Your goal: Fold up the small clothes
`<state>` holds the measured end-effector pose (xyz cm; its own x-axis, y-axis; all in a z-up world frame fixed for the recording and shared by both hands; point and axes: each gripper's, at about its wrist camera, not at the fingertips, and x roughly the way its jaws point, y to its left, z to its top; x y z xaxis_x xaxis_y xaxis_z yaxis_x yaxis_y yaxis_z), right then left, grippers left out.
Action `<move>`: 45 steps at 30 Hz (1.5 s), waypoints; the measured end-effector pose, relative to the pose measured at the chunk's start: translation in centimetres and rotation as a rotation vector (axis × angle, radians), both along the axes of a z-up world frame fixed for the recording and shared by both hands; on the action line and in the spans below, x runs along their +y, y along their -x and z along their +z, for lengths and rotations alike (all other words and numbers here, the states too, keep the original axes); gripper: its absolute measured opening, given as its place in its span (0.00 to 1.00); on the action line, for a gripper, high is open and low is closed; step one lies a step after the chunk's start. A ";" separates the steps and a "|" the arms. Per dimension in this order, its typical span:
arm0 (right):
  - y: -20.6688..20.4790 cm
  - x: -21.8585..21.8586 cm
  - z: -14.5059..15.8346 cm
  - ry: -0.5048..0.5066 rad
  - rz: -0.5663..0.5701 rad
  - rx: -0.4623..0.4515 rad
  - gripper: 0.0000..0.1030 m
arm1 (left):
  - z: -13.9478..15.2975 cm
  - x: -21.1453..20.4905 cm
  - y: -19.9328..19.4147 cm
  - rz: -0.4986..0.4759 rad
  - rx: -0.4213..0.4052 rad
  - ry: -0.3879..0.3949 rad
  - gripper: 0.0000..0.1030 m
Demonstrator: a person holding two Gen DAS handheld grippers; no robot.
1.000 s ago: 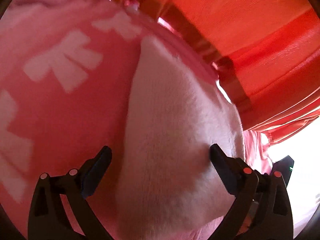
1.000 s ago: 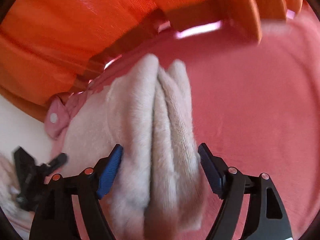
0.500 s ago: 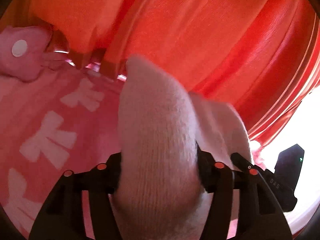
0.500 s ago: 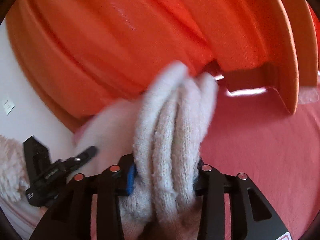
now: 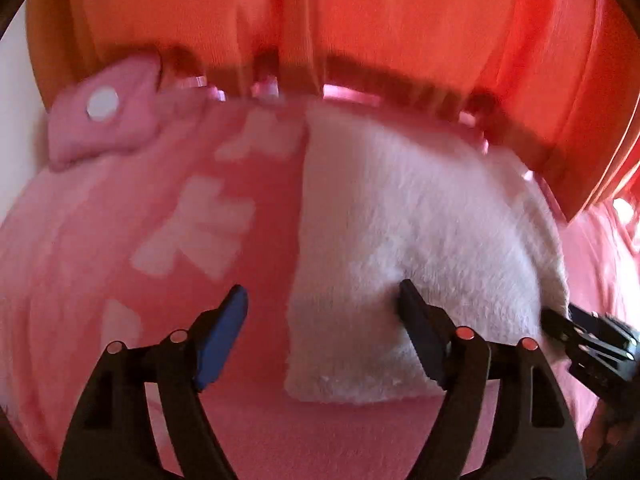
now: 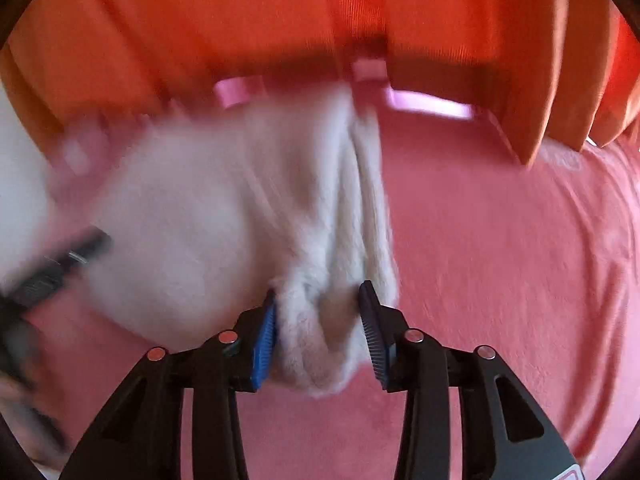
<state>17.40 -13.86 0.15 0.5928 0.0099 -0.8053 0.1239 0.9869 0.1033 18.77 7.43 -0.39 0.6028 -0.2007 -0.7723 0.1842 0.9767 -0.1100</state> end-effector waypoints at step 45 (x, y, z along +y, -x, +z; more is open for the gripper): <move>12.7 4.8 -3.2 0.124 -0.106 -0.087 0.80 | -4.8 -1.4 13.3 0.075 -0.057 -0.158 0.91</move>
